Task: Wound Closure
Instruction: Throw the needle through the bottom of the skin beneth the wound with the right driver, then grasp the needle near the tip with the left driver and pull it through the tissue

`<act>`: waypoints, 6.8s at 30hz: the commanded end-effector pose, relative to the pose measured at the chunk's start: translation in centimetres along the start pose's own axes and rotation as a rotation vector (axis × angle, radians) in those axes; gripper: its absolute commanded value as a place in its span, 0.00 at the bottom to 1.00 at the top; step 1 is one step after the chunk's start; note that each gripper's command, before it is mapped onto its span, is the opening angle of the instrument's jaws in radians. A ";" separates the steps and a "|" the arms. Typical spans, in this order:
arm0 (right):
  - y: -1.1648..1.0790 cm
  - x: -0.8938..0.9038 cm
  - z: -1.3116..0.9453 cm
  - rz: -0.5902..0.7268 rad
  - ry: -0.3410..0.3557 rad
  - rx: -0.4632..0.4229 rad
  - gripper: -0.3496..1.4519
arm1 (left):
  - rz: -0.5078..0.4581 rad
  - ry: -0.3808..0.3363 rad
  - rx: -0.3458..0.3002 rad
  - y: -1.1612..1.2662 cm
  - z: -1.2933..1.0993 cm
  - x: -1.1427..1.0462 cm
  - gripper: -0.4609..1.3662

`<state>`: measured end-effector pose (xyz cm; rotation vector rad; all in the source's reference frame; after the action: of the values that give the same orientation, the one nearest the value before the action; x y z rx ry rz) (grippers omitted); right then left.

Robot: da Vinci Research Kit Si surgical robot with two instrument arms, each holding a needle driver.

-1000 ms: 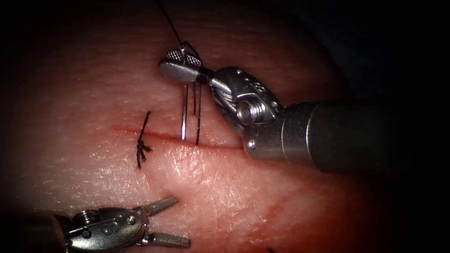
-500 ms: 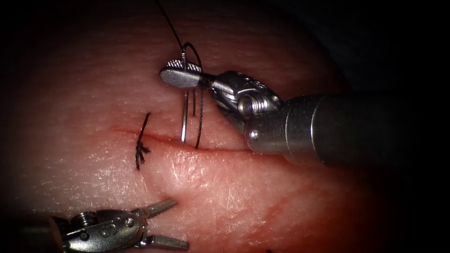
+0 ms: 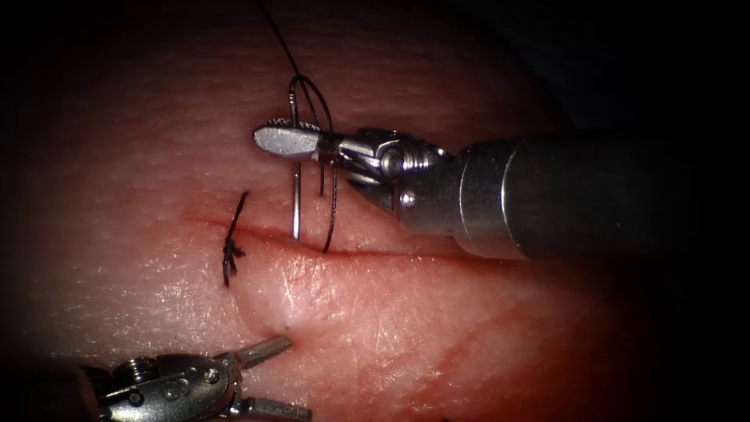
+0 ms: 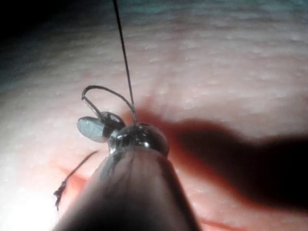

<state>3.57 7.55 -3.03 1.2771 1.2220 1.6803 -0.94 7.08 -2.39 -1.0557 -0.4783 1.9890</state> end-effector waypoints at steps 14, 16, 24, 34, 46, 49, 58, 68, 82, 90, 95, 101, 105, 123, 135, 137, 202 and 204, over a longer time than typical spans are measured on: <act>-0.07 -0.50 0.02 0.148 -0.064 -0.021 0.00 | -0.001 -0.001 0.004 -0.01 -0.01 0.01 0.62; -0.06 -0.62 0.03 0.163 -0.075 -0.022 0.00 | -0.002 -0.001 0.003 -0.01 -0.02 0.02 0.62; -0.12 -0.98 -0.02 0.210 -0.100 -0.061 0.00 | -0.008 -0.003 0.001 -0.03 -0.04 0.03 0.62; -0.13 -1.38 -0.12 0.217 -0.109 -0.104 0.00 | -0.011 -0.006 0.015 -0.10 -0.14 0.07 0.63; -0.25 -1.50 -0.15 0.240 -0.170 -0.131 0.00 | -0.003 -0.010 0.016 -0.14 -0.16 0.13 0.63; -0.23 -1.49 -0.15 0.240 -0.179 -0.129 0.00 | 0.001 -0.007 0.015 -0.15 -0.16 0.14 0.62; -0.18 -1.24 -0.09 0.135 -0.081 -0.047 0.34 | 0.012 -0.003 0.015 -0.17 -0.15 0.15 0.63; -0.15 -0.76 -0.08 0.005 0.025 -0.052 0.74 | 0.012 -0.004 0.015 -0.17 -0.15 0.15 0.64; 0.01 -0.21 -0.21 -0.244 0.064 -0.096 0.79 | 0.016 -0.004 0.018 -0.17 -0.16 0.17 0.64; 0.06 -0.03 -0.49 -0.312 -0.016 -0.201 0.81 | 0.021 -0.003 0.017 -0.17 -0.16 0.18 0.64; 0.01 -0.10 -0.66 -0.316 -0.031 -0.197 0.83 | 0.052 -0.002 0.018 -0.18 -0.18 0.23 0.69; -0.21 -0.17 -0.80 -0.383 -0.050 -0.188 0.83 | 0.150 0.008 0.013 -0.21 -0.22 0.33 0.75; -0.40 -0.14 -0.90 -0.501 -0.065 -0.162 0.86 | 0.224 0.050 0.011 -0.26 -0.25 0.43 0.74; -0.51 0.06 -1.59 -0.657 -0.021 -0.143 0.88 | 0.462 0.133 -0.116 -0.28 -0.09 0.72 0.60; -0.22 -0.11 -1.77 -0.690 0.022 -0.159 0.87 | 0.488 0.173 -0.177 -0.24 0.26 0.89 0.59; -0.20 -0.13 -1.78 -0.692 0.022 -0.157 0.87 | 0.483 0.174 -0.181 -0.25 0.30 0.91 0.57; 0.15 -0.62 -1.19 -1.339 -0.405 -0.303 0.77 | -0.748 -0.043 -0.574 -0.50 -0.37 2.01 0.06; 0.16 -0.63 -1.19 -1.339 -0.413 -0.308 0.77 | -0.782 -0.056 -0.580 -0.53 -0.40 2.08 0.06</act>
<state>2.60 6.60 -3.16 0.3314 1.0636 0.5327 -1.02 9.06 -3.35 -0.9151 -1.3179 1.2001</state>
